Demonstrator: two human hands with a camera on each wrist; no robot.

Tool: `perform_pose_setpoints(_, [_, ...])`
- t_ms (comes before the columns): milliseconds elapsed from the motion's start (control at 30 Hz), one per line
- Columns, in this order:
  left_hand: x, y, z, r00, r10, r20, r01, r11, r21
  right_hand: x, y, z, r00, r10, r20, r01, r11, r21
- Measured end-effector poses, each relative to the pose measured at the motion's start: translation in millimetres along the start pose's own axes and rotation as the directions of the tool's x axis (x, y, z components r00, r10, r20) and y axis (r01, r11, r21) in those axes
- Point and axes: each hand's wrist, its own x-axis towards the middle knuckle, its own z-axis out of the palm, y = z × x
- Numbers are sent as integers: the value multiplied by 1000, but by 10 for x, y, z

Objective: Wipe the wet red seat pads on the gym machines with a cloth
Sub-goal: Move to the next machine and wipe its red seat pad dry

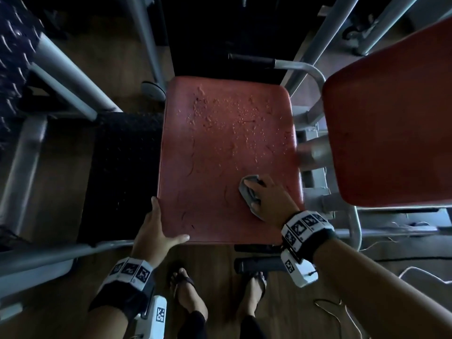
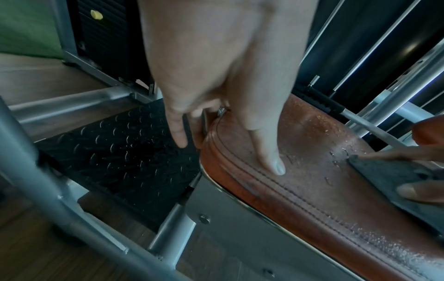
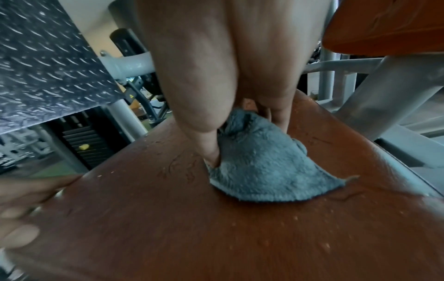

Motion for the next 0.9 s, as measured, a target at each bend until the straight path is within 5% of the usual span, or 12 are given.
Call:
perform_pose_setpoints(300, [0, -75, 22, 999, 41, -12, -41, 999, -8, -478, -166, 325, 986, -113, 126, 119, 992, -39])
perform_pose_setpoints(600, [-21, -130, 54, 995, 76, -56, -75, 997, 30, 115, -211, 186, 997, 68, 35, -63, 991, -120])
perform_pose_setpoints(733, [-55, -95, 51, 998, 58, -31, -58, 998, -10, -324, -251, 287, 987, -116, 116, 140, 962, -235])
perform_pose_setpoints(900, [-67, -111, 65, 998, 49, -38, -51, 998, -38, -785, -95, 261, 996, -72, 57, 83, 971, -226])
